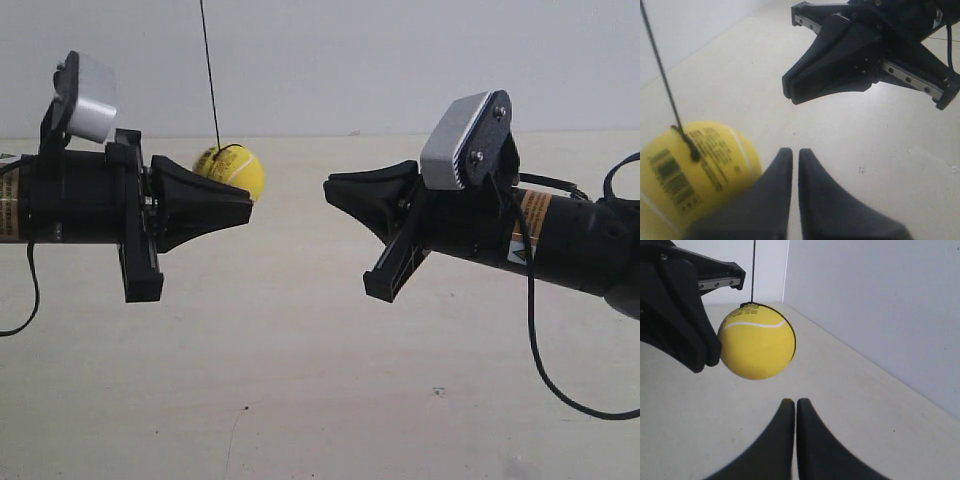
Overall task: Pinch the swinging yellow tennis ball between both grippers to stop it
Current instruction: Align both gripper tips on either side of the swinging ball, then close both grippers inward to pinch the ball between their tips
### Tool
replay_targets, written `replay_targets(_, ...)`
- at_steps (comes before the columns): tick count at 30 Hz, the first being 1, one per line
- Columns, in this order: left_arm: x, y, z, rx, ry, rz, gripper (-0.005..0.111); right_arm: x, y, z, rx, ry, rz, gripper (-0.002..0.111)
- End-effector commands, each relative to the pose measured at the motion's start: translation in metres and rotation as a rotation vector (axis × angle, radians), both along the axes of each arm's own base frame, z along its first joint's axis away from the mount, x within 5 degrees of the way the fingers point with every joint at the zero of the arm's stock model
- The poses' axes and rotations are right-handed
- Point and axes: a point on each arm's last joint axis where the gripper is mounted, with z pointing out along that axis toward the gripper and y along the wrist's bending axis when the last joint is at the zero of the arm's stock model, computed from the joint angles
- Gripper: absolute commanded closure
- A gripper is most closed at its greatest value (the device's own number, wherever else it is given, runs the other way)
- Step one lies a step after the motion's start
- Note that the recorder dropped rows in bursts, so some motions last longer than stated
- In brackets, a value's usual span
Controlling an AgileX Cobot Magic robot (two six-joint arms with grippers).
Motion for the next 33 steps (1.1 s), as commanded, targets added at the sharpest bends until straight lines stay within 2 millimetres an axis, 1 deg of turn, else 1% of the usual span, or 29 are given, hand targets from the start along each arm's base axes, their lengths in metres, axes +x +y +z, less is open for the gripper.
replay_targets(1, 0.001, -0.001, 0.003, -0.009, -0.009, 0.010, 0.102, 0.000, 0.002, 0.003, 0.006, -0.021, 0.011, 0.108)
replay_targets(8, 0.001, -0.001, 0.003, -0.009, -0.009, 0.010, 0.102, 0.012, 0.003, 0.006, -0.052, -0.017, -0.028, 0.108)
replay_targets(14, 0.002, 0.001, 0.005, 0.002, -0.008, 0.044, 0.102, 0.013, 0.004, 0.008, -0.042, -0.028, -0.023, 0.108)
replay_targets(16, 0.002, 0.002, 0.007, 0.002, -0.004, 0.060, 0.102, 0.014, 0.004, 0.006, -0.049, -0.024, -0.024, 0.108)
replay_targets(19, 0.002, 0.003, 0.009, 0.011, -0.001, 0.087, 0.102, 0.021, 0.008, -0.003, -0.059, 0.002, -0.020, 0.108)
replay_targets(21, 0.003, 0.004, 0.009, 0.022, -0.002, 0.103, 0.102, 0.026, 0.010, -0.013, -0.063, 0.025, -0.008, 0.108)
replay_targets(22, 0.003, 0.005, 0.009, 0.029, -0.002, 0.108, 0.102, 0.030, 0.013, -0.022, -0.069, 0.045, -0.001, 0.108)
replay_targets(24, 0.003, 0.005, 0.008, 0.030, -0.002, 0.110, 0.102, 0.034, 0.014, -0.029, -0.074, 0.064, 0.002, 0.108)
replay_targets(30, 0.003, 0.004, 0.009, 0.026, -0.003, 0.099, 0.102, 0.030, 0.017, -0.025, -0.054, 0.055, 0.046, 0.108)
replay_targets(33, -0.002, 0.001, 0.011, 0.001, -0.006, 0.043, 0.102, 0.029, 0.017, -0.026, -0.060, 0.052, 0.062, 0.108)
